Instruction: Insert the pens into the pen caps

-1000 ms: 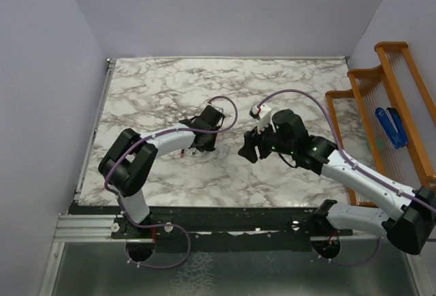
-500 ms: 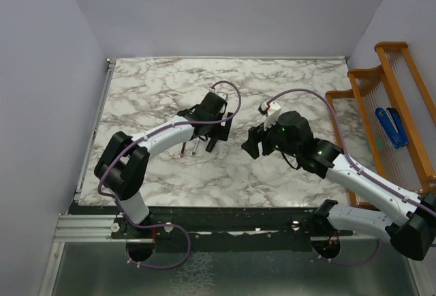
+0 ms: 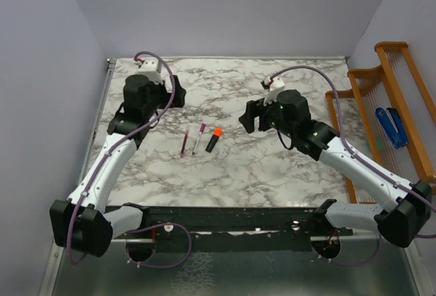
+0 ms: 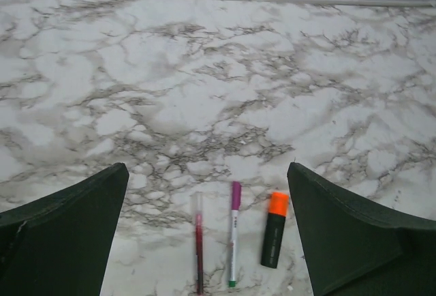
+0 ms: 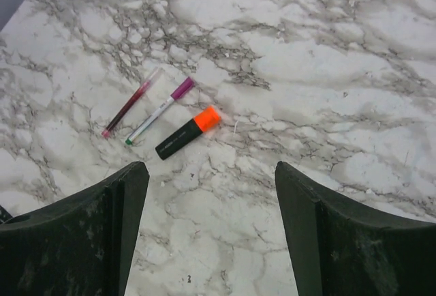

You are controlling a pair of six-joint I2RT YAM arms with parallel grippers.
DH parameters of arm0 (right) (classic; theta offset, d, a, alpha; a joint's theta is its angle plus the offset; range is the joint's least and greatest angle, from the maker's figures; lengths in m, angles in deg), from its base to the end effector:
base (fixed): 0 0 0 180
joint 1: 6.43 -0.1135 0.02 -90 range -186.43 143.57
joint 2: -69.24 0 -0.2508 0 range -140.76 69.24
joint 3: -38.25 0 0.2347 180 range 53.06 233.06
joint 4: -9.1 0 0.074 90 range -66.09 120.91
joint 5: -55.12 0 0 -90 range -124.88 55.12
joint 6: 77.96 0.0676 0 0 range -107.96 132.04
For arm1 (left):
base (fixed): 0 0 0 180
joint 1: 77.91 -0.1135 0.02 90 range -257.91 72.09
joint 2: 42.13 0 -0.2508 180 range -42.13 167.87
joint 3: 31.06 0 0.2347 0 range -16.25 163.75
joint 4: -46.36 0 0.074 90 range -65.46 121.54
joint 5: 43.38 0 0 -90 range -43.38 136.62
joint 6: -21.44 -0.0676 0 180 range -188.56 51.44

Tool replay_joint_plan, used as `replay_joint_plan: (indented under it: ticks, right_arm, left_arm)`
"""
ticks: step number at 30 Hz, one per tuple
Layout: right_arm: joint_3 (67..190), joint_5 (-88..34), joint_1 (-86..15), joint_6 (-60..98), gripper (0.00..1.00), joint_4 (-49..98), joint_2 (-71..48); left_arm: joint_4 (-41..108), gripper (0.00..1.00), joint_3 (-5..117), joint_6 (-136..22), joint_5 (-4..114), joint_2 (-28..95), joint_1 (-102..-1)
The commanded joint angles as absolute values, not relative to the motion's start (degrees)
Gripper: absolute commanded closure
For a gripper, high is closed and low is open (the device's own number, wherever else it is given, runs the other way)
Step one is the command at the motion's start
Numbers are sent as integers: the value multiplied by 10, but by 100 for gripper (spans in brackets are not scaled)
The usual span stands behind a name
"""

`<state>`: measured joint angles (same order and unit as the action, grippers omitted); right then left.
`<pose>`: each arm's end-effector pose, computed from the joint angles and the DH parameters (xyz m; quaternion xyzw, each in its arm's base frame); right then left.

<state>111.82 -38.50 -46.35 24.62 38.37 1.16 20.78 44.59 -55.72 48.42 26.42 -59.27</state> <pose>0.2247 0.1825 0.3116 -0.1811 0.8176 0.2178 0.5014 0.2793 -0.0964 0.3311 0.0502 0.8099 -0.1708 0.5590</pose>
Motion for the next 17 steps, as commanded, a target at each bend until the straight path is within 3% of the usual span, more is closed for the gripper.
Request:
replay_joint_plan:
  ticks: [1, 17]
  right_arm:
    - [1154, -420, -447, 222, 20, 368, 1]
    - [1145, -410, -431, 230, 15, 360, -1]
  left_arm:
    - [266, 1, 397, -591, 606, 222, -673]
    - [280, 1, 382, -593, 632, 189, -688]
